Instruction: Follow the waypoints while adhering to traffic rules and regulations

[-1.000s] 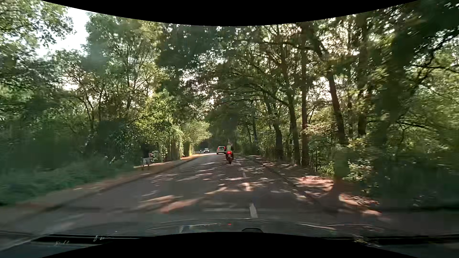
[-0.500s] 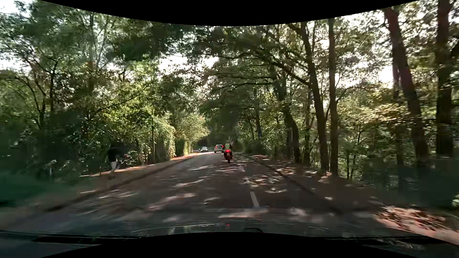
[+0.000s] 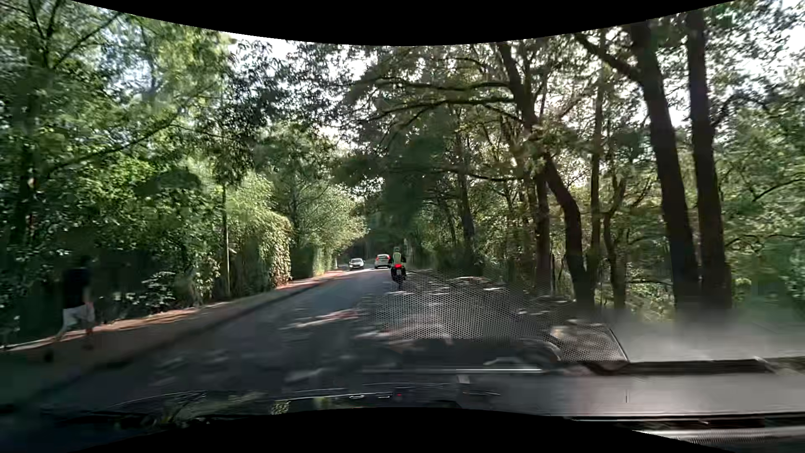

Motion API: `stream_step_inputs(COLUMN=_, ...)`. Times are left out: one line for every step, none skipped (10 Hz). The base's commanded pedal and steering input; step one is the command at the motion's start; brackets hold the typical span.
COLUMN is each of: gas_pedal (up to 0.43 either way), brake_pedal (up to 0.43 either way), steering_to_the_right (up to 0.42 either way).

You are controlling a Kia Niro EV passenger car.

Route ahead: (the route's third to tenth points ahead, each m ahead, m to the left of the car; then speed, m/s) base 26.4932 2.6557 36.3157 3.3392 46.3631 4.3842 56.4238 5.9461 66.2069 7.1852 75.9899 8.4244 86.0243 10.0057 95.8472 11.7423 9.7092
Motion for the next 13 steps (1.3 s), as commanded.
stream_step_inputs(gas_pedal=0.079, brake_pedal=0.0, steering_to_the_right=-0.018)
stream_step_inputs(gas_pedal=0.079, brake_pedal=0.0, steering_to_the_right=-0.018)
stream_step_inputs(gas_pedal=0.079, brake_pedal=0.0, steering_to_the_right=-0.018)
stream_step_inputs(gas_pedal=0.079, brake_pedal=0.0, steering_to_the_right=-0.018)
stream_step_inputs(gas_pedal=0.079, brake_pedal=0.0, steering_to_the_right=-0.018)
stream_step_inputs(gas_pedal=0.079, brake_pedal=0.0, steering_to_the_right=-0.018)
stream_step_inputs(gas_pedal=0.079, brake_pedal=0.0, steering_to_the_right=-0.02)
stream_step_inputs(gas_pedal=0.079, brake_pedal=0.0, steering_to_the_right=-0.022)
stream_step_inputs(gas_pedal=0.079, brake_pedal=0.0, steering_to_the_right=-0.023)
stream_step_inputs(gas_pedal=0.079, brake_pedal=0.0, steering_to_the_right=-0.023)
stream_step_inputs(gas_pedal=0.059, brake_pedal=0.0, steering_to_the_right=-0.022)
stream_step_inputs(gas_pedal=0.059, brake_pedal=0.0, steering_to_the_right=-0.023)
stream_step_inputs(gas_pedal=0.059, brake_pedal=0.0, steering_to_the_right=-0.022)
